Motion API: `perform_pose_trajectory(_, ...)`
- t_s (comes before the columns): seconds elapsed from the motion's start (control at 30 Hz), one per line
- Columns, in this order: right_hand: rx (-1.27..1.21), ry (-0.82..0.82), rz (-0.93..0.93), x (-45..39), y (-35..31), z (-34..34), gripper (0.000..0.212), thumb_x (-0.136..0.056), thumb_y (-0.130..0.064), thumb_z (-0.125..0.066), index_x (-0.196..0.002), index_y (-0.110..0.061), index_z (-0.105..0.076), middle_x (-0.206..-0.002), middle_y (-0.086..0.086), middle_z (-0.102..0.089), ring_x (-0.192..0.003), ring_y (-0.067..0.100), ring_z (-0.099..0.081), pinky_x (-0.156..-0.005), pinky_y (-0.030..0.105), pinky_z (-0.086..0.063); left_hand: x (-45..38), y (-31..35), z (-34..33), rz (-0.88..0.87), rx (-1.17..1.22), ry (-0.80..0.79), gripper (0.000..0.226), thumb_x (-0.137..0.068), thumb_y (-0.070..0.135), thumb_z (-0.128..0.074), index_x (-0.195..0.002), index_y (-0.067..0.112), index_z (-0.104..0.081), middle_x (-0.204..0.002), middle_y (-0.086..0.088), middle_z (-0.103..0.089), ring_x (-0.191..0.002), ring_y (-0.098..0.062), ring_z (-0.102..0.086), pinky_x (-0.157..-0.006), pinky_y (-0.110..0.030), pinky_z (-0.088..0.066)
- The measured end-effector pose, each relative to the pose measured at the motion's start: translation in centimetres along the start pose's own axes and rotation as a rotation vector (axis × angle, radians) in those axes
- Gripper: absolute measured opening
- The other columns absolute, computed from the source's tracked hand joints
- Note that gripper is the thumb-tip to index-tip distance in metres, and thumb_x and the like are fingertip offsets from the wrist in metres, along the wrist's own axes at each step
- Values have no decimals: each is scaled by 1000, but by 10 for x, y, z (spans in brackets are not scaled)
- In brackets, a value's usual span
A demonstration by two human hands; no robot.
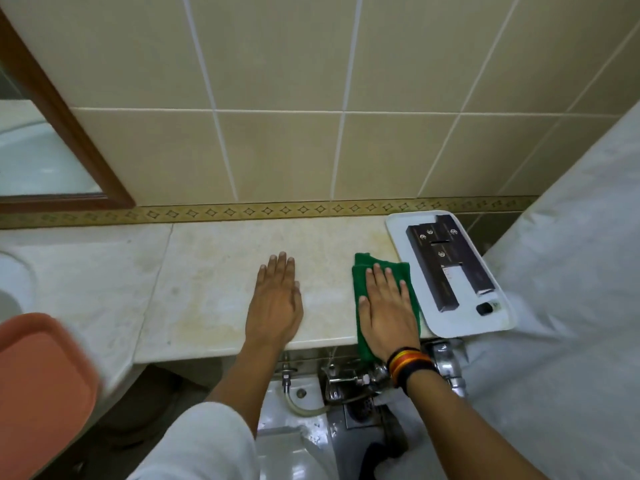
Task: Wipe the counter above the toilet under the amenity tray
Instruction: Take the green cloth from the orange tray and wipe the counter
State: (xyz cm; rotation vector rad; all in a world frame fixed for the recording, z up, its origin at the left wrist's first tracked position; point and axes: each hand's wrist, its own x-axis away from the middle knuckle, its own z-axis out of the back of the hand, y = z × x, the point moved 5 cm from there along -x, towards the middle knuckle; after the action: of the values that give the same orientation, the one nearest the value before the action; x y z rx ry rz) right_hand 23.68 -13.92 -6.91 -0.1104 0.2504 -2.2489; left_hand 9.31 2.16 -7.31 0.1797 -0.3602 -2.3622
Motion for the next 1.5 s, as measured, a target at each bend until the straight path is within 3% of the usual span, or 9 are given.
perform_pose_trajectory(0.23, 5, -46, 53, -117, 10, 9, 63, -107, -36, -30, -165, -14, -19, -174, 5, -14, -161, 23, -8, -130, 46, -4, -8, -3, -5, 10, 47, 11, 58, -110, 28, -26, -166, 13, -21, -174, -5, -17, -162, -18, -12, -133, -39, -10)
perform_pose_trajectory(0.43, -1, 71, -129, -79, 9, -2, 72, -104, -50, -27, -163, -8, -25, -170, 18, -20, -158, 34, -16, -129, 46, -13, -8, -2, -4, 16, 67, 10, 59, -110, 28, -26, -166, 13, -18, -175, -4, -14, -163, -18, -8, -133, -40, -9)
perform_pose_trajectory(0.77, -30, 88, -205, -143, -5, 4, 67, -103, -37, -38, -160, -3, -29, -167, 20, -28, -155, 35, -24, -128, 47, -17, -9, -2, -7, 11, 88, 25, 60, -109, 27, -27, -166, 12, -18, -175, -6, -14, -163, -19, -7, -133, -41, -9)
perform_pose_trajectory(1.0, -263, -74, 173, -145, -141, -26, 60, -108, -36, -30, -160, -7, -32, -170, 13, -26, -158, 28, -18, -130, 41, -8, -11, -8, -4, 91, 180, 78, 66, -101, 14, -42, -164, 7, -24, -172, -12, -25, -161, -20, -17, -133, -39, -8)
perform_pose_trajectory(1.1, -554, -96, 105, -146, -117, -11, 54, -111, -33, -30, -157, -7, -39, -168, 11, -32, -157, 24, -23, -128, 34, -10, -10, -3, -2, 88, 161, 87, 66, -103, 13, -39, -165, 6, -19, -174, -11, -17, -162, -21, -12, -133, -38, -4)
perform_pose_trajectory(1.17, -616, 35, -23, -131, -77, -3, 52, -110, -33, -32, -154, -8, -45, -164, 11, -39, -154, 25, -31, -127, 34, -16, -4, 1, 5, 95, 186, 134, 66, -102, 9, -40, -165, 5, -19, -174, -12, -15, -163, -22, -10, -133, -40, -5)
perform_pose_trajectory(1.23, -567, 98, -114, -114, -49, -5, 51, -111, -31, -31, -153, -8, -46, -165, 10, -39, -155, 25, -29, -129, 36, -15, 3, 3, 17, 80, 203, 217, 67, -99, 5, -45, -163, 5, -26, -173, -12, -20, -162, -23, -13, -133, -44, -11)
perform_pose_trajectory(1.33, -396, 96, -26, -115, -52, -16, 54, -111, -33, -28, -154, -7, -45, -165, 11, -38, -156, 23, -27, -130, 38, -10, -23, 18, 34, 17, 185, 271, 62, -98, 14, -41, -159, 6, -38, -168, -11, -34, -159, -25, -24, -131, -45, -18)
perform_pose_trajectory(1.5, -413, 101, -29, -123, -52, -17, 55, -111, -35, -27, -155, -5, -43, -165, 11, -39, -155, 21, -28, -130, 37, -10, -102, 44, 13, 61, 104, 68, 62, -108, 33, -25, -163, 4, -24, -170, -15, -28, -160, -27, -21, -133, -40, -10)
